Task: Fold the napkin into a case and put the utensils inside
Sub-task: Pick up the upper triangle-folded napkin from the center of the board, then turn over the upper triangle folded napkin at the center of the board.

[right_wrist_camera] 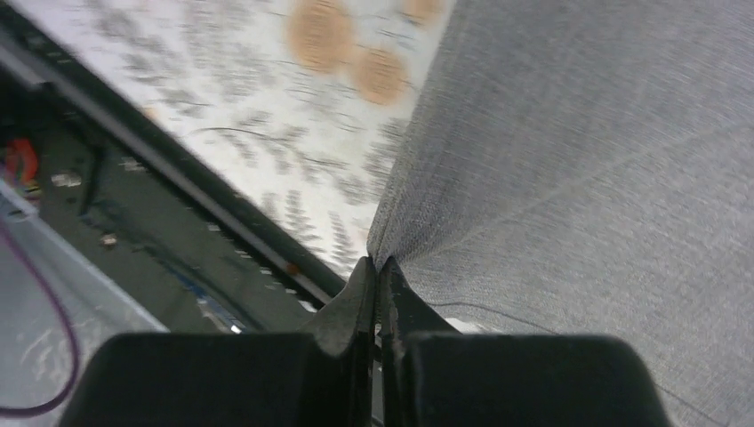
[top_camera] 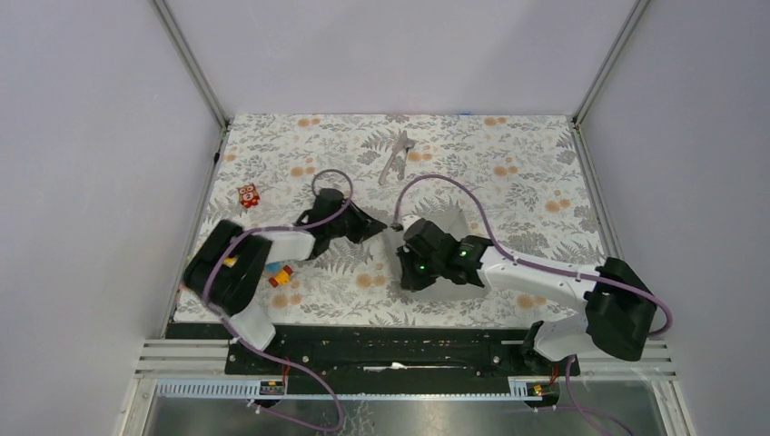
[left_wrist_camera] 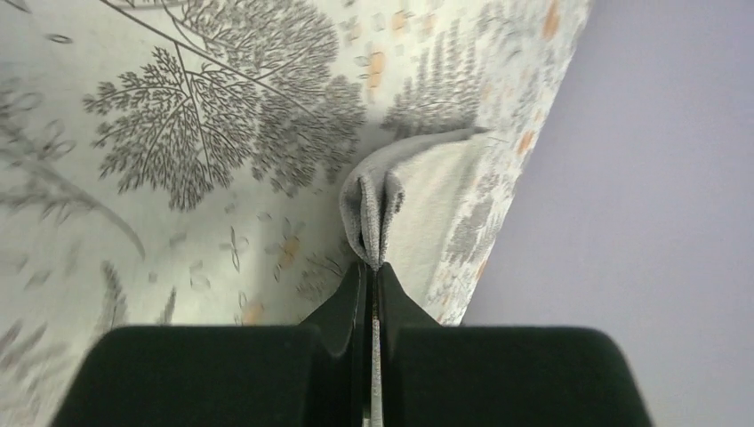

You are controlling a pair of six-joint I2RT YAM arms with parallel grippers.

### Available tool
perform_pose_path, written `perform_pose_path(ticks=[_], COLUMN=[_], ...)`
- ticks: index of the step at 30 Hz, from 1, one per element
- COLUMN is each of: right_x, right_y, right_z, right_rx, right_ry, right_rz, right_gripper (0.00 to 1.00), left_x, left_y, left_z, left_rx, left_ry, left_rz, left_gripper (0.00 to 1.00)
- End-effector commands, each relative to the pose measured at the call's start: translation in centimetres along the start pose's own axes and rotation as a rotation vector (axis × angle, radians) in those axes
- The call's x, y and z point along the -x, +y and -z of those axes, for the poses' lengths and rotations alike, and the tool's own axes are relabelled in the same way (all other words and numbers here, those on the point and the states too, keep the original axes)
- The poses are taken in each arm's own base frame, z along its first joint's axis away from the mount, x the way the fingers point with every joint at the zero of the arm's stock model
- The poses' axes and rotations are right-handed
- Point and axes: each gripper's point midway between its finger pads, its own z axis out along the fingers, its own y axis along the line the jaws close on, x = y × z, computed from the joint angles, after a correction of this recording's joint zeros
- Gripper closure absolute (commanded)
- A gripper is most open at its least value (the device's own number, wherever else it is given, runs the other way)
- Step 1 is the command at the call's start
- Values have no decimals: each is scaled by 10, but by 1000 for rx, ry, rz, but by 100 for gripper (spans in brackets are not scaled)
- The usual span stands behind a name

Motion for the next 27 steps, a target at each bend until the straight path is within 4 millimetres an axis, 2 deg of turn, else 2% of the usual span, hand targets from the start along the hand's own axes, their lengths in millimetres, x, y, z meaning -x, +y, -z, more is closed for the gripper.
perform_pose_path(ticks=[1,3,4,6,7,9,10,12,14,15,16,20,24,25,27], right_x=[24,34,38,53,59,67,69,70,62,66,60,44,10,2,-12], right_y=[105,153,174,215,228,249,253,250,232,224,207,147,89,76,52], right_z=[8,14,16,34,43,64,71,75,65,67,60,37,11,6,-1], right_rx=[344,495,561,733,809,959,1011,1075,1102,1128,1130,1109,1041,1020,980], right_ry=[-38,-49,-47,-75,-87,-111,-116,-108,-58,-61,-54,-65,-23,-13,6], right_rz=[69,89,99,103,86,67,54,6,-87,-125,-172,-308,-447,-478,-541], right_gripper=[100,100,100,100,100,100,100,100,100,100,100,100,100,100,100], left_x=[39,53,64,81,87,94,96,99,102,102,104,94,76,70,56], left_y=[-24,-35,-46,-66,-76,-103,-113,-124,-124,-124,-122,-112,-110,-100,-101], left_z=[65,106,135,187,211,250,260,263,243,229,212,133,51,25,-8], left_rx=[36,82,99,146,171,163,156,153,167,166,163,187,238,273,288], left_ry=[-141,-215,-286,-420,-478,-568,-588,-591,-548,-525,-508,-412,-330,-297,-256], left_rz=[-123,-168,-197,-262,-302,-354,-374,-390,-392,-394,-397,-423,-487,-505,-536], left_gripper=[100,100,100,100,100,100,100,100,100,100,100,100,100,100,100])
